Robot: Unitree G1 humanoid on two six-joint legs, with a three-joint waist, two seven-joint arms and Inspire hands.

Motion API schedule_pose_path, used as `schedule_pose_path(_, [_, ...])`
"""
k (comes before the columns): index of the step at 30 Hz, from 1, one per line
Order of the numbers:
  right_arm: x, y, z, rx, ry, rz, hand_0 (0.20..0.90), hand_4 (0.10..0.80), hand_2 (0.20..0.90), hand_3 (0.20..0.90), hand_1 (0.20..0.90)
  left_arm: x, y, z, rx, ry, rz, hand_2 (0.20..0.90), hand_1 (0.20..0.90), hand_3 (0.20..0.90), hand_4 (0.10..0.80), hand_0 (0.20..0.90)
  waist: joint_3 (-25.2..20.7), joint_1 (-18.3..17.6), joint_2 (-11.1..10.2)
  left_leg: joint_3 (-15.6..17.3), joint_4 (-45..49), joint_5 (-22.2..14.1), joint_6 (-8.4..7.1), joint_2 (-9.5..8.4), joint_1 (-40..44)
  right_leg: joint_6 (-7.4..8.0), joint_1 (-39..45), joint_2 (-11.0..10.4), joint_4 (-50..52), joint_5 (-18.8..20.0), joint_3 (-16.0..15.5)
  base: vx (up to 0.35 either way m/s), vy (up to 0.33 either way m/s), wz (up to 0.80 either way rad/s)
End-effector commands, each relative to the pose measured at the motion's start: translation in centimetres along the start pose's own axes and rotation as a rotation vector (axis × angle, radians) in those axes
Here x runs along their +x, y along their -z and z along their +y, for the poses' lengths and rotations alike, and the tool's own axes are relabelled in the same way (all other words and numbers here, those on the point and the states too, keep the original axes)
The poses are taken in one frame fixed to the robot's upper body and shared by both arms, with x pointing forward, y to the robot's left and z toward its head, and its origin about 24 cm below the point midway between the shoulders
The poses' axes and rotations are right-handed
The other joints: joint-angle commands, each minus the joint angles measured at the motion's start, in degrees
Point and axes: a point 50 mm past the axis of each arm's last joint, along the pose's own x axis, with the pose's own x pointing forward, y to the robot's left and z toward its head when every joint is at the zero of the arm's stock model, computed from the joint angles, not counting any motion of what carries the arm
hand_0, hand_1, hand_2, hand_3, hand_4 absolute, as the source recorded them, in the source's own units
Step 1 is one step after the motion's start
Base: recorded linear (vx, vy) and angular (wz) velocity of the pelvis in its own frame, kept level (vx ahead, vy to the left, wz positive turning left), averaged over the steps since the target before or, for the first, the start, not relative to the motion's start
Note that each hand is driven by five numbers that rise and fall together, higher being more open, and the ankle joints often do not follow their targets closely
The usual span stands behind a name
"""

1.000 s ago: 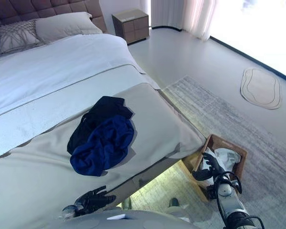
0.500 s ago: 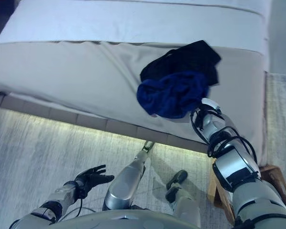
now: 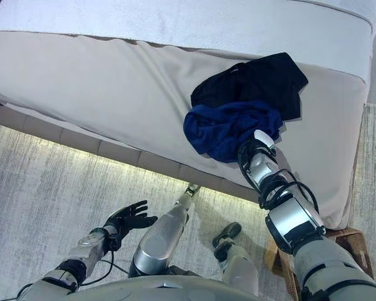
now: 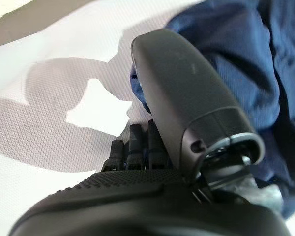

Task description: Pick up the clothes from the bed and place them into the basket

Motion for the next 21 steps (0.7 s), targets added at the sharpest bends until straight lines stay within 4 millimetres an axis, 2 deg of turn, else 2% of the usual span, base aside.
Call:
schedule_pose_path(1, [-0.2, -2.6, -5.6, 0.031, 0.263, -0.177, 0.9, 0.8, 0.9, 0.9, 0.9, -0.5, 1.9, -0.5, -0.009, 0.027, 0.023, 0.9, 0.9, 0.9, 0.8, 0.9, 0.3, -1.3, 1.5, 0.7, 1.0, -8.0, 2.13, -0.73, 2.3, -3.31, 0.2, 2.7, 3.7, -2.8, 0.2, 0.073, 0.068, 0.0])
schedule_pose_path(2, [-0.4, -3.2, -5.9, 0.049, 0.284, -0.216, 0.9, 0.8, 0.9, 0.9, 0.9, -0.6, 2.0, -0.5, -0.014, 0.03, 0.02, 0.9, 0.9, 0.9, 0.8, 0.9, 0.3, -1.5, 1.6, 0.8, 1.2, -8.1, 2.09, -0.73, 2.4, -3.34, 0.3, 2.6, 3.7, -2.9, 0.4, 0.064, 0.063, -0.02])
schedule_pose_path(3, [-0.6, -3.9, -6.1, 0.074, 0.298, -0.26, 0.719, 0.589, 0.719, 0.689, 0.719, -0.6, 2.0, -0.6, -0.018, 0.032, 0.015, 0.9, 0.9, 0.9, 0.8, 0.9, 0.3, -1.7, 1.7, 0.9, 1.4, -8.2, 2.09, -0.74, 2.4, -3.37, 0.3, 2.6, 3.8, -3.0, 0.6, 0.055, 0.062, -0.05])
schedule_pose_path(4, [-1.0, -5.0, -6.3, 0.137, 0.288, -0.329, 0.3, 0.1, 0.3, 0.2, 0.3, -0.6, 1.9, -0.7, -0.023, 0.033, 0.008, 0.9, 0.9, 0.9, 0.8, 0.9, 0.5, -1.8, 1.8, 0.9, 1.6, -8.3, 2.1, -0.79, 2.2, -3.42, 0.2, 2.6, 3.9, -2.9, 0.8, 0.037, 0.048, -0.08])
schedule_pose_path(5, [-1.3, -5.7, -6.2, 0.19, 0.253, -0.369, 0.3, 0.1, 0.3, 0.2, 0.3, -0.6, 2.0, -0.7, -0.026, 0.034, 0.005, 0.9, 0.9, 0.9, 0.8, 0.9, 0.7, -1.9, 1.9, 0.9, 1.7, -8.4, 2.1, -0.8, 2.1, -3.44, 0.2, 2.5, 3.9, -2.9, 0.9, 0.031, 0.043, -0.07])
schedule_pose_path(7, [-2.7, -8.1, -5.4, 0.495, 0.09, -0.492, 0.3, 0.1, 0.3, 0.2, 0.3, -0.7, 2.1, -0.9, -0.035, 0.037, 0.0, 0.9, 0.9, 0.9, 0.8, 0.9, 1.1, -2.2, 2.0, 0.9, 1.9, -8.4, 2.12, -0.71, 2.0, -3.56, 0.0, 2.6, 4.0, -3.1, 1.2, 0.035, 0.042, -0.06])
schedule_pose_path(8, [-2.9, -8.4, -5.2, 0.552, 0.055, -0.514, 0.3, 0.1, 0.3, 0.2, 0.3, -0.7, 2.2, -0.9, -0.036, 0.036, 0.001, 0.9, 0.9, 0.9, 0.8, 0.9, 1.1, -2.2, 2.0, 0.9, 1.9, -8.4, 2.14, -0.73, 2.0, -3.6, 0.0, 2.6, 4.0, -3.2, 1.3, 0.04, 0.028, -0.06])
schedule_pose_path(9, [-3.5, -9.2, -4.5, 0.695, -0.026, -0.57, 0.3, 0.1, 0.3, 0.2, 0.3, -0.8, 2.4, -0.8, -0.037, 0.033, 0.007, 0.9, 0.9, 0.9, 0.8, 0.9, 1.3, -2.2, 1.9, 0.9, 2.2, -8.6, 2.23, -0.79, 1.8, -3.73, 0.1, 2.6, 4.0, -3.3, 1.3, 0.027, 0.008, -0.05])
schedule_pose_path(10, [-3.6, -9.3, -4.4, 0.713, -0.037, -0.58, 0.3, 0.1, 0.3, 0.2, 0.3, -0.8, 2.5, -0.7, -0.037, 0.032, 0.01, 0.9, 0.9, 0.9, 0.8, 0.9, 1.3, -2.2, 1.8, 1.0, 2.2, -8.6, 2.25, -0.8, 1.8, -3.75, 0.1, 2.6, 4.0, -3.3, 1.3, 0.03, -0.012, -0.04])
schedule_pose_path(15, [-6.1, -12.6, -4.1, 0.949, -0.187, -0.777, 0.3, 0.1, 0.3, 0.2, 0.3, -1.3, 3.8, 0.0, -0.031, -0.012, 0.059, 0.9, 0.9, 0.9, 0.8, 0.9, 1.1, -2.1, 0.4, 1.5, 2.0, -8.9, 2.55, -0.71, 2.3, -3.53, 1.2, 3.1, 3.0, -2.7, 1.4, 0.047, -0.031, 0.01])
schedule_pose_path(18, [-7.8, -14.0, -5.4, 1.019, -0.151, -0.891, 0.3, 0.1, 0.3, 0.2, 0.3, -1.7, 4.8, 0.1, -0.038, -0.035, 0.081, 0.9, 0.9, 0.9, 0.8, 0.9, 0.3, -2.5, -0.2, 2.0, 1.4, -9.0, 2.72, -0.62, 3.1, -3.18, 1.9, 3.4, 2.0, -2.2, 1.9, 0.059, -0.008, 0.03])
schedule_pose_path(21, [-10.4, -15.0, -8.2, 1.024, 0.055, -1.059, 0.3, 0.1, 0.3, 0.2, 0.3, -2.1, 5.9, 0.2, -0.055, -0.064, 0.098, 0.9, 0.9, 0.9, 0.8, 0.9, -1.2, -3.5, -1.0, 2.9, 0.6, -9.5, 3.12, -0.47, 4.6, -2.75, 2.8, 3.8, 0.9, -1.6, 3.0, 0.044, 0.01, -0.07])
